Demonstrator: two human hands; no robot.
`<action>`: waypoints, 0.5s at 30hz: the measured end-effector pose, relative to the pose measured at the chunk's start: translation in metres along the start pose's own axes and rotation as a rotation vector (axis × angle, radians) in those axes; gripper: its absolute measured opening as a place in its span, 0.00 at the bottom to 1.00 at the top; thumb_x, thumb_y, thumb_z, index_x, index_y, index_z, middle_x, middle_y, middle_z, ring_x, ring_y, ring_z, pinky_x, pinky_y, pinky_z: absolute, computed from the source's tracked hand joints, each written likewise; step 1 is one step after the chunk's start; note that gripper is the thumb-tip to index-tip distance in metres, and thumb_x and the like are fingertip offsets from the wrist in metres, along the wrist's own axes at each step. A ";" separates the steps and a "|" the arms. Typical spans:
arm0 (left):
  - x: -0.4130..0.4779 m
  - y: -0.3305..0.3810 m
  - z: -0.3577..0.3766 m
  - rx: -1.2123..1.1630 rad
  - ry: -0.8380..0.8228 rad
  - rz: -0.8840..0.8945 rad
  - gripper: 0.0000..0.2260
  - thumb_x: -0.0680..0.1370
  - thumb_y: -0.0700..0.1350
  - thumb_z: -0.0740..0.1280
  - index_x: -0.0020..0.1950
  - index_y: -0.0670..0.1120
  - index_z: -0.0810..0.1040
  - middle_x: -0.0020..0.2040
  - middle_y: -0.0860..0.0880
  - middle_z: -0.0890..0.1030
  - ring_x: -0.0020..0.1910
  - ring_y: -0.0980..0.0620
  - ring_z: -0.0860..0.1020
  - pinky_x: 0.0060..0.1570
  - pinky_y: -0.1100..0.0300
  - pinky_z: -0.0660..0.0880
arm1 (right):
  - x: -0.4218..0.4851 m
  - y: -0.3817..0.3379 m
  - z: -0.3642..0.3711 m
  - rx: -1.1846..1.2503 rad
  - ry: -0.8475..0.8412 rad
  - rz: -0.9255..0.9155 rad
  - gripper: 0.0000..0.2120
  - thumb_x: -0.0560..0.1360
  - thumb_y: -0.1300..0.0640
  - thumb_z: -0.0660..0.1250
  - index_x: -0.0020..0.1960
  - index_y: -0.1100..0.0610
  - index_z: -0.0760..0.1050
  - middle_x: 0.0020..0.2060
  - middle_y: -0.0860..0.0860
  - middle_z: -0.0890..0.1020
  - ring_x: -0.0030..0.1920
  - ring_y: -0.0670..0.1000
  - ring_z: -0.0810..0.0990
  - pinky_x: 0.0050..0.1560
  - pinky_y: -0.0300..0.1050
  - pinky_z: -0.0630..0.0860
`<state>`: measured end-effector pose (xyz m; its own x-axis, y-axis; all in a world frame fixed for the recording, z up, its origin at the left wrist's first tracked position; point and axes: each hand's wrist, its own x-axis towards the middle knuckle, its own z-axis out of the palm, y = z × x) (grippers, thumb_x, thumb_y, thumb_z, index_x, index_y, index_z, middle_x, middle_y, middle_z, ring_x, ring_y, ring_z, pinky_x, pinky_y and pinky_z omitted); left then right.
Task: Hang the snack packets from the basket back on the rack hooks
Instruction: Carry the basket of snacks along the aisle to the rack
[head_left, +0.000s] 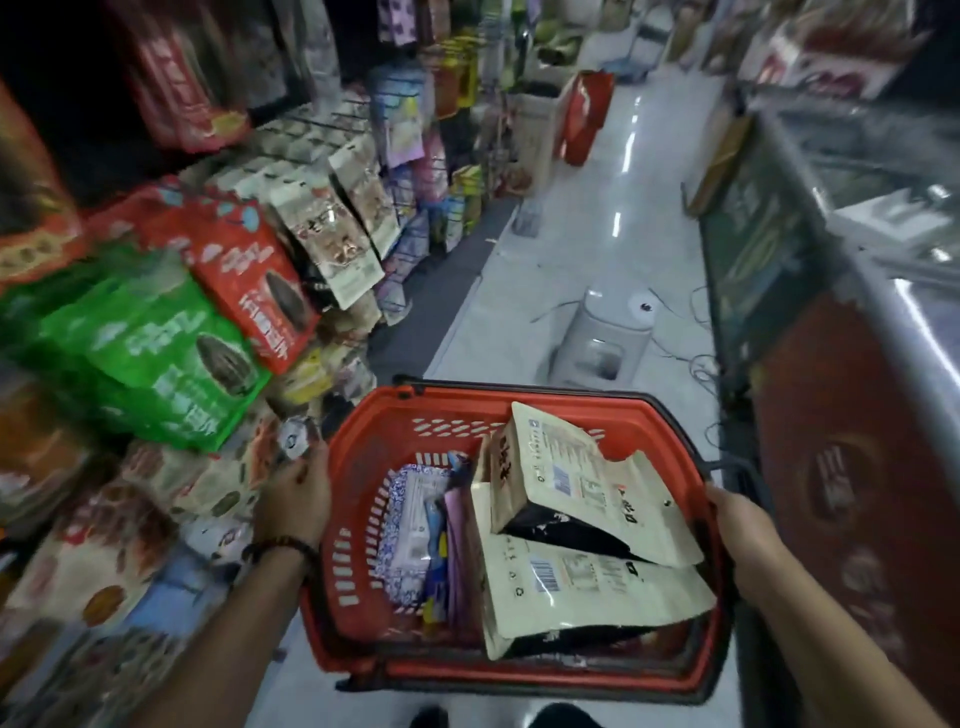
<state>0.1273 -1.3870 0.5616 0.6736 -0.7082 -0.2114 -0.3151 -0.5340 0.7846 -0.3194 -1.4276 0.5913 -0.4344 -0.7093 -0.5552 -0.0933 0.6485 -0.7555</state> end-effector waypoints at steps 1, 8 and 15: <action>0.015 0.020 0.017 0.000 -0.017 0.002 0.29 0.85 0.63 0.57 0.36 0.43 0.77 0.34 0.43 0.77 0.40 0.39 0.78 0.39 0.52 0.68 | 0.018 -0.010 -0.003 0.016 0.021 0.013 0.18 0.86 0.50 0.62 0.62 0.64 0.81 0.43 0.57 0.83 0.44 0.59 0.81 0.48 0.51 0.75; 0.116 0.134 0.153 0.150 -0.066 0.015 0.30 0.84 0.66 0.53 0.46 0.45 0.84 0.46 0.41 0.81 0.51 0.37 0.80 0.51 0.48 0.74 | 0.172 -0.087 -0.003 0.123 0.021 0.038 0.20 0.83 0.46 0.65 0.64 0.60 0.83 0.56 0.58 0.87 0.56 0.61 0.85 0.63 0.56 0.78; 0.193 0.233 0.257 0.169 -0.018 -0.051 0.26 0.84 0.66 0.53 0.47 0.49 0.81 0.44 0.45 0.78 0.43 0.42 0.77 0.47 0.49 0.74 | 0.350 -0.188 0.010 0.049 -0.083 0.052 0.25 0.71 0.38 0.69 0.56 0.56 0.87 0.45 0.56 0.90 0.49 0.62 0.88 0.62 0.67 0.81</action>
<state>0.0122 -1.7670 0.5532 0.6800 -0.6854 -0.2605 -0.3893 -0.6385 0.6639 -0.4446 -1.8008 0.5356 -0.3615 -0.6966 -0.6198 -0.0279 0.6725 -0.7396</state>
